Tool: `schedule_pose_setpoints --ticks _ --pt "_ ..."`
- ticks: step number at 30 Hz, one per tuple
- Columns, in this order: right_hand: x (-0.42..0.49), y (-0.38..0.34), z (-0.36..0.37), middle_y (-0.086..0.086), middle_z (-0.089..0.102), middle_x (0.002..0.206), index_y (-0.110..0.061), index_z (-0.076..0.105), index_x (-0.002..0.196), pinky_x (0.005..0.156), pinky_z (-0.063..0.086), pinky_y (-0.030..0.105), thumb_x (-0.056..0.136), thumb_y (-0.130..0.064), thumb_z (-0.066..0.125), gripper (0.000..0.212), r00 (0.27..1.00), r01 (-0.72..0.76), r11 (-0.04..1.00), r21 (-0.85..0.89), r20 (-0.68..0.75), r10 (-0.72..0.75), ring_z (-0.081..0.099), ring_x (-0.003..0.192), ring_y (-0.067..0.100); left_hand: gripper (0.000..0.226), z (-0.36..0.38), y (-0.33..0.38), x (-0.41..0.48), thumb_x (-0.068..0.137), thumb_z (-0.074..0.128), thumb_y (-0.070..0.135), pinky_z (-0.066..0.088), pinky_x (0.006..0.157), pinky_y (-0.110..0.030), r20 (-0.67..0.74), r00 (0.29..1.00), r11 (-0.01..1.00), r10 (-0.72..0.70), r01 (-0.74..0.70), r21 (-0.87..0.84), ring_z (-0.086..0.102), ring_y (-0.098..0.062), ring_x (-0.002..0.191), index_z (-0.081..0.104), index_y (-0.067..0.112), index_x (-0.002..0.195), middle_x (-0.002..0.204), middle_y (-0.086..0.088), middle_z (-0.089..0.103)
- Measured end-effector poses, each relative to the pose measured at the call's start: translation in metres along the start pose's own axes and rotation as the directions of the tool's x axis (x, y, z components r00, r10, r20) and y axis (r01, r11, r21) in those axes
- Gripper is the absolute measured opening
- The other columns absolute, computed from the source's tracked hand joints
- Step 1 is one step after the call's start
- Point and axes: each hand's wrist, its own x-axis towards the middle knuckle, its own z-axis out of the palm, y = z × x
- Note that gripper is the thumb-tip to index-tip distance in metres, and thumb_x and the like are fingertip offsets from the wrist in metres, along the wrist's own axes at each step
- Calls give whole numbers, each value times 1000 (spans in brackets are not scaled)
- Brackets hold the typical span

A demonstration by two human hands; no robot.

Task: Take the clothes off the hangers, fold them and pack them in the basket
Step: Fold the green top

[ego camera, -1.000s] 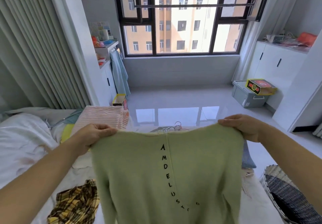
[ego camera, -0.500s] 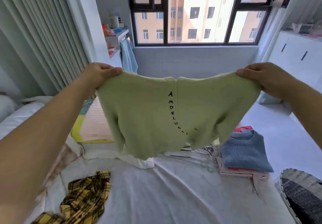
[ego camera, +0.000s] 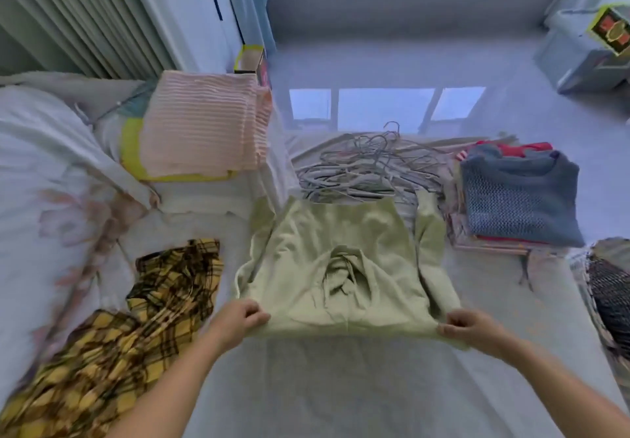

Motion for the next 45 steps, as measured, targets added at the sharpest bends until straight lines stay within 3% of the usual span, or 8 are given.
schedule_pose_setpoints --ticks 8,11,17,24,29,35,41,45 --pt "5 126 139 -24 40 46 -45 55 47 57 30 13 87 -31 61 43 951 -242 953 -180 151 270 41 54 -5 30 145 -106 -30 86 60 39 34 57 -19 261 940 975 -218 198 101 49 0 61 50 46 57 57 4 49" --pt "13 145 169 -7 57 93 -20 61 77 62 32 13 96 -19 48 24 915 -346 910 -230 133 382 41 67 3 28 169 -120 -39 86 55 41 37 68 -18 333 902 959 -274 229 168 58 -10 84 46 35 60 65 14 45" --pt "73 64 154 -5 50 63 -22 47 64 55 31 24 94 -25 53 31 979 -150 988 20 -137 151 44 58 9 6 183 -70 38 92 55 30 41 73 -25 35 985 986 -167 168 -14 55 -14 88 51 29 87 88 7 53" --pt "188 6 155 -2 47 92 -16 50 95 70 42 33 87 -43 58 30 897 -90 996 10 -435 85 49 85 18 43 192 11 163 90 55 41 44 86 -35 -261 962 989 -84 113 97 50 -22 110 45 14 121 119 -3 49" --pt "212 6 152 0 47 88 -17 48 85 65 31 30 85 -27 57 14 871 -170 982 -84 -479 110 45 78 21 24 189 3 189 92 47 22 39 74 -35 -241 965 967 -105 155 201 54 -31 103 47 12 113 113 -9 54" --pt "169 25 137 3 48 88 -13 55 85 65 33 25 73 7 60 24 832 207 978 -26 -521 -190 44 74 15 19 159 -39 145 73 44 15 32 61 -22 -412 871 957 268 -290 11 46 -15 77 48 23 90 90 -4 49" --pt "110 65 162 -1 49 83 -19 54 83 48 39 25 53 1 79 43 866 284 877 -388 -289 -409 50 67 19 28 182 -89 94 75 50 20 40 55 -26 -186 798 772 573 -449 451 47 -19 68 52 25 103 87 3 43" --pt "112 85 172 -4 52 80 -17 61 80 52 37 17 68 -21 82 24 899 181 921 -345 -322 -297 56 69 17 35 194 -95 92 78 54 42 40 71 -16 -110 888 867 446 -397 302 52 -7 82 52 25 109 96 4 56"
